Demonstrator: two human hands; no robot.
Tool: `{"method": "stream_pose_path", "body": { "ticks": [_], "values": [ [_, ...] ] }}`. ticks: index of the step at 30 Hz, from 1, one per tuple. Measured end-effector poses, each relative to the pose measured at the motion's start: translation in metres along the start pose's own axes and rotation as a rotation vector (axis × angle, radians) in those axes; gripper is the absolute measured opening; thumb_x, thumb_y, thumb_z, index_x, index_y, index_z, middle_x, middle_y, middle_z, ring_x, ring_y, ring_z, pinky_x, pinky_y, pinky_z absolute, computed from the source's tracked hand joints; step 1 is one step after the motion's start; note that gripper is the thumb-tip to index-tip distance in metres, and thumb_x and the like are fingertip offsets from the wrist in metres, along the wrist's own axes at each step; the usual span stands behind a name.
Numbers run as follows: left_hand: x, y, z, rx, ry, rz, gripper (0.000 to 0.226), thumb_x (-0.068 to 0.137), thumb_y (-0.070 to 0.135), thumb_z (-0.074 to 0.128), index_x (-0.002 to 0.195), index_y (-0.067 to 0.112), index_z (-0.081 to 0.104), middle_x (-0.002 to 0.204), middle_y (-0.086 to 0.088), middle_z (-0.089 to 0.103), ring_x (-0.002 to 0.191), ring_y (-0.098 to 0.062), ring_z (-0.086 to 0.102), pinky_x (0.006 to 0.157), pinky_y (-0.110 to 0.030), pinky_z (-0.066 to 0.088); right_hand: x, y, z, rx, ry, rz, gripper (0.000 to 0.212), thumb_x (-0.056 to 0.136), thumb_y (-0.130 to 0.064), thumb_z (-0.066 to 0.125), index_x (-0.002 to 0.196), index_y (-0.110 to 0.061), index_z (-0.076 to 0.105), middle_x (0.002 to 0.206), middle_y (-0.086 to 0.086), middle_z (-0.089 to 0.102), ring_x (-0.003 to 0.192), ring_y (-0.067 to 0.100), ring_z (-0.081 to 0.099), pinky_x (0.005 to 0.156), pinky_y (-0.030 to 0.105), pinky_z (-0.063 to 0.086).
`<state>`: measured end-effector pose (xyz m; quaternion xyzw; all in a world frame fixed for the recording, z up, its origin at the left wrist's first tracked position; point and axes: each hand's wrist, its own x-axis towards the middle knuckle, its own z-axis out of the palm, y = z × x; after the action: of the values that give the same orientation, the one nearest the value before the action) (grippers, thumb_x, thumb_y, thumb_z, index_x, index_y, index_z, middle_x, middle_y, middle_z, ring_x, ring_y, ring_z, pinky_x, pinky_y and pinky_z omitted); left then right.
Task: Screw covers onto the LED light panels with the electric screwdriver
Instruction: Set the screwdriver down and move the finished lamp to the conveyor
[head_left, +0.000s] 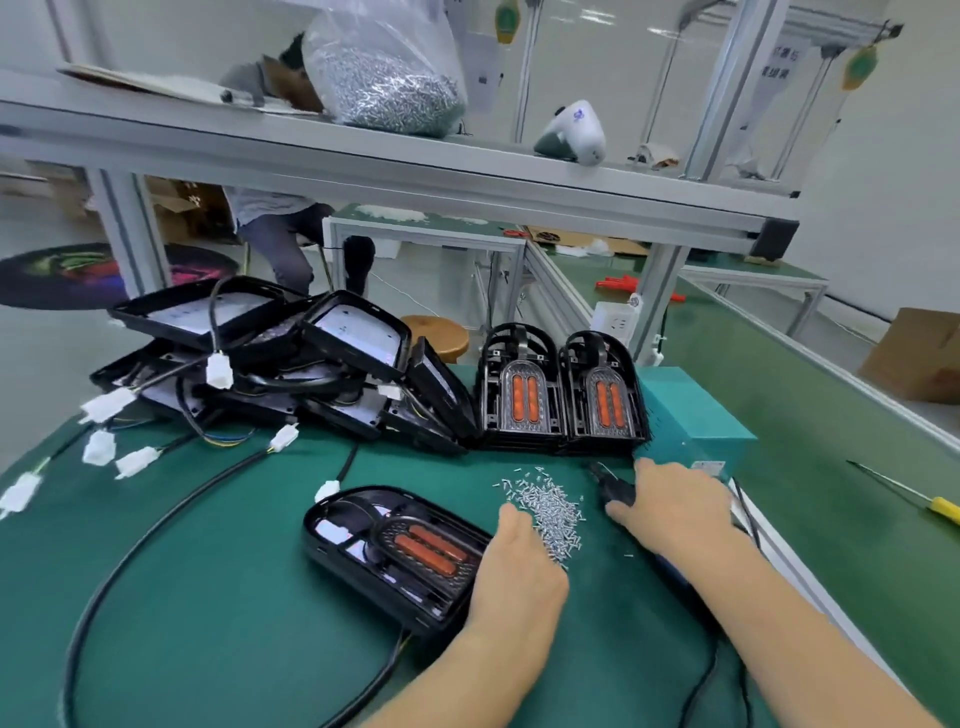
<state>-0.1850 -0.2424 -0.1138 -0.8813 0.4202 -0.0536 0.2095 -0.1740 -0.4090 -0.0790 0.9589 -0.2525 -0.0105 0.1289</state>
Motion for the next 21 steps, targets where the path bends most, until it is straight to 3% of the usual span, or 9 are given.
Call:
{"method": "stream_pose_path", "body": {
  "ticks": [2,6,7,9,10,12,14,16,21],
  "values": [
    [0.000,0.000,0.002,0.021,-0.006,0.022,0.025,0.092,0.021,0.053,0.115,0.014,0.061,0.110,-0.011,0.057,0.110,-0.032,0.041,0.108,-0.048,0.017,-0.008,-0.017,-0.014,0.104,0.036,-0.147,0.050,0.090,-0.061,0.051,0.127,-0.026,0.051,0.109,-0.004,0.066,0.097,0.019,0.062,0.064,0.029,0.041],
    [-0.015,-0.001,0.001,0.022,-0.001,-0.039,0.037,0.092,0.019,0.051,0.126,0.006,0.058,0.136,-0.023,0.044,0.128,-0.042,0.025,0.112,-0.054,0.006,-0.016,-0.064,-0.023,0.548,-0.186,-0.407,0.035,0.093,-0.042,0.058,0.125,-0.027,0.062,0.119,-0.006,0.067,0.106,0.013,0.060,0.089,0.026,0.046],
    [-0.025,-0.004,0.000,-0.017,0.031,-0.075,0.035,0.090,0.015,0.050,0.122,0.006,0.062,0.131,-0.024,0.049,0.126,-0.042,0.031,0.113,-0.055,0.009,-0.017,-0.074,-0.021,0.644,-0.233,-0.446,0.033,0.093,-0.038,0.059,0.122,-0.024,0.064,0.121,-0.004,0.067,0.105,0.011,0.059,0.089,0.023,0.044],
    [-0.047,-0.011,0.003,-0.099,0.211,-0.128,0.030,0.078,0.013,0.047,0.088,0.015,0.076,0.095,-0.010,0.067,0.101,-0.030,0.057,0.108,-0.048,0.031,-0.018,-0.089,-0.015,0.737,-0.330,-0.493,0.037,0.093,-0.040,0.061,0.124,-0.020,0.064,0.125,-0.002,0.065,0.105,0.009,0.058,0.088,0.019,0.042],
    [-0.059,-0.015,0.006,-0.167,0.323,-0.124,0.030,0.074,0.014,0.045,0.068,0.020,0.073,0.076,-0.001,0.065,0.085,-0.022,0.061,0.099,-0.041,0.039,-0.018,-0.094,-0.011,0.732,-0.377,-0.508,0.044,0.091,-0.044,0.062,0.127,-0.019,0.062,0.127,-0.002,0.064,0.109,0.010,0.059,0.091,0.021,0.043],
    [-0.075,-0.022,0.021,-0.282,0.614,-0.123,0.028,0.073,0.015,0.042,0.057,0.023,0.063,0.065,0.005,0.058,0.081,-0.018,0.055,0.087,-0.034,0.036,-0.020,-0.104,-0.005,0.706,-0.459,-0.524,0.056,0.079,-0.059,0.063,0.121,-0.021,0.062,0.122,-0.002,0.064,0.108,0.013,0.059,0.092,0.027,0.046],
    [-0.094,-0.036,0.032,-0.369,0.800,-0.185,0.022,0.076,0.018,0.047,0.061,0.023,0.063,0.074,0.007,0.062,0.093,-0.015,0.052,0.087,-0.032,0.032,-0.022,-0.110,-0.004,0.744,-0.499,-0.509,0.065,0.067,-0.071,0.065,0.112,-0.024,0.063,0.112,-0.004,0.065,0.098,0.012,0.061,0.081,0.027,0.051],
    [-0.111,-0.052,0.044,-0.511,0.841,-0.268,0.017,0.079,0.030,0.056,0.066,0.023,0.065,0.086,0.009,0.064,0.100,-0.012,0.052,0.087,-0.032,0.030,-0.023,-0.111,-0.005,0.791,-0.531,-0.483,0.061,0.067,-0.071,0.070,0.111,-0.029,0.063,0.107,-0.007,0.067,0.093,0.012,0.065,0.068,0.026,0.052],
    [-0.135,-0.113,0.079,-0.835,0.830,-0.724,0.018,0.078,0.039,0.062,0.072,0.023,0.058,0.097,0.011,0.060,0.102,-0.014,0.050,0.085,-0.029,0.023,-0.031,-0.118,-0.006,0.928,-0.657,-0.424,0.071,0.045,-0.063,0.083,0.101,-0.023,0.069,0.099,-0.010,0.072,0.094,0.011,0.067,0.083,0.026,0.050]
  ]
}}
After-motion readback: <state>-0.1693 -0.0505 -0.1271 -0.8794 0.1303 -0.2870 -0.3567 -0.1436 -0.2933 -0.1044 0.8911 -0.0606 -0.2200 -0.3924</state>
